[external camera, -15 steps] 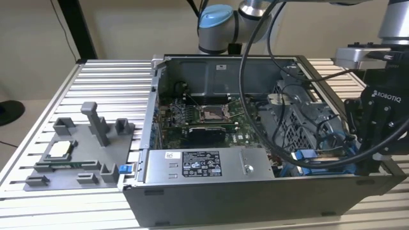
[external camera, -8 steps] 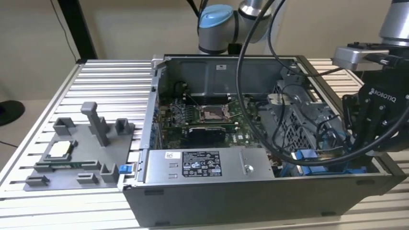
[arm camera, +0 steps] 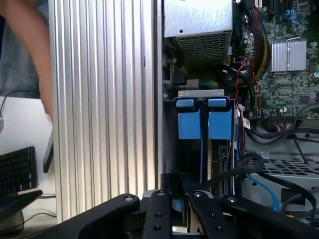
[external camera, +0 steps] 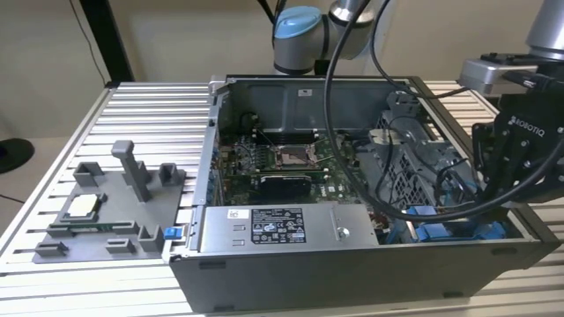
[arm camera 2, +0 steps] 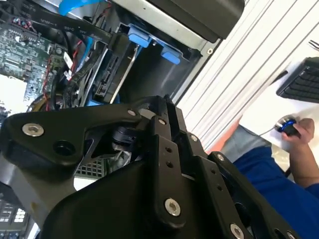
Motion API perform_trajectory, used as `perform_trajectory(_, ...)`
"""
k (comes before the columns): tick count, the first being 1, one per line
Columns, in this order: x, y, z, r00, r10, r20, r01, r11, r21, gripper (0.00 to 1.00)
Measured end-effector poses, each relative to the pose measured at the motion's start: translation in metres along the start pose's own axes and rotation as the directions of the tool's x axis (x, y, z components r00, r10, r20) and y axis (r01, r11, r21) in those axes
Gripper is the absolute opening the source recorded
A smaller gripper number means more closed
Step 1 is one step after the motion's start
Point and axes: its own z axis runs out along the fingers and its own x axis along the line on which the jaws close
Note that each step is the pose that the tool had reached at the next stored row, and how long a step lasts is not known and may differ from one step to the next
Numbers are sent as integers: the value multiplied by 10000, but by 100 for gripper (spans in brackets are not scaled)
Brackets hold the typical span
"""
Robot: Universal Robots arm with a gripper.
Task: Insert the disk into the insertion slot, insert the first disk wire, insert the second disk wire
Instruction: 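Insert the first disk wire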
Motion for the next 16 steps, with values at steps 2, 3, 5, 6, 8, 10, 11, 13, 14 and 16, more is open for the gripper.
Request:
perform_trajectory(2, 1, 0, 0, 9994, 40, 339, -42, 10000, 36, 0)
perform_trajectory(3, 0, 0, 0, 9986, 59, 527, -62, 10000, 57, 0)
perform_trajectory(5, 0, 0, 0, 9960, 92, 887, -102, 9999, 110, 0)
perform_trajectory(6, 0, 0, 0, 9942, 107, 1073, -123, 9998, 139, 0)
perform_trajectory(8, 0, 0, 0, 9895, 134, 1441, -162, 9997, 185, 0)
perform_trajectory(10, 0, 0, 0, 9799, 172, 1987, -224, 9995, 242, 0)
perform_trajectory(11, 0, 0, 0, 9760, 185, 2168, -246, 9994, 256, 0)
perform_trajectory(13, 0, 0, 0, 9626, 228, 2699, -315, 9991, 282, 0)
perform_trajectory(14, 0, 0, 1, 9577, 243, 2867, -338, 9990, 283, 0)
perform_trajectory(16, 0, 0, 1, 9484, 290, 3157, -396, 9988, 271, 0)
